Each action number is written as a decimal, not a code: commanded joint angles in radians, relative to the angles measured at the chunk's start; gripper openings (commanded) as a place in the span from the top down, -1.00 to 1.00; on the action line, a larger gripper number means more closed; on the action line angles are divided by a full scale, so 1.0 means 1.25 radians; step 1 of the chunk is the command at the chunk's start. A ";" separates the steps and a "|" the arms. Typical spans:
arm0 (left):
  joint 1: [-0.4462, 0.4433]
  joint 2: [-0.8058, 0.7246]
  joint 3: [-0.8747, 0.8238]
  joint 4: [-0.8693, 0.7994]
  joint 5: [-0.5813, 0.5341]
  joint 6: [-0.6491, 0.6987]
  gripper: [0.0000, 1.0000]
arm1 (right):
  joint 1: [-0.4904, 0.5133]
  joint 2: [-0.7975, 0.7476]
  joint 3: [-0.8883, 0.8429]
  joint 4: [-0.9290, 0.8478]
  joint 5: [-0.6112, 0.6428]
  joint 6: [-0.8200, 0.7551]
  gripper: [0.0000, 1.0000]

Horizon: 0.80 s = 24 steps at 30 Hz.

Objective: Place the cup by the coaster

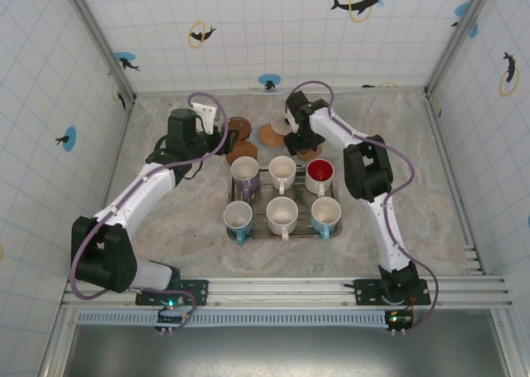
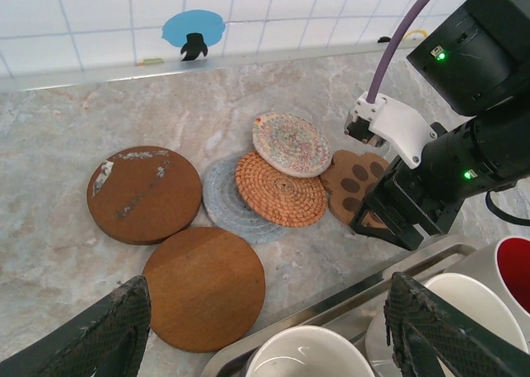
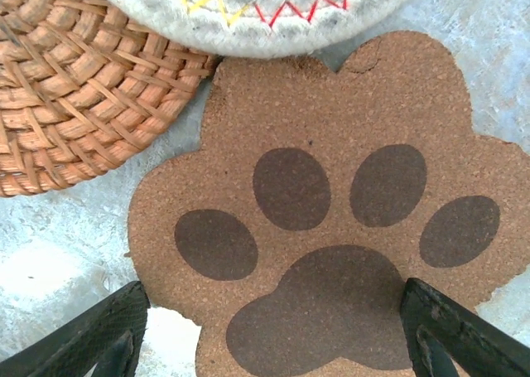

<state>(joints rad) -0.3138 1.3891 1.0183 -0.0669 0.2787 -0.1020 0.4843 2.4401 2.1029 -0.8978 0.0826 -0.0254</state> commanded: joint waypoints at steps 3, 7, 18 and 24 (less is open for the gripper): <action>-0.004 -0.013 0.028 -0.011 -0.006 0.019 -0.49 | -0.032 0.045 0.016 -0.032 0.004 0.020 -0.60; -0.006 -0.011 0.027 -0.015 -0.008 0.018 -0.49 | -0.049 0.046 0.015 -0.030 0.002 0.036 -0.59; -0.006 -0.006 0.033 -0.019 -0.011 0.020 -0.48 | -0.107 0.034 -0.024 0.008 0.007 0.103 -0.55; -0.007 -0.001 0.040 -0.025 -0.012 0.020 -0.48 | -0.131 0.028 -0.035 0.018 0.021 0.113 -0.55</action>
<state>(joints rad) -0.3138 1.3891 1.0351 -0.0757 0.2749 -0.1020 0.3500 2.4424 2.1006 -0.8566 0.0795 0.0929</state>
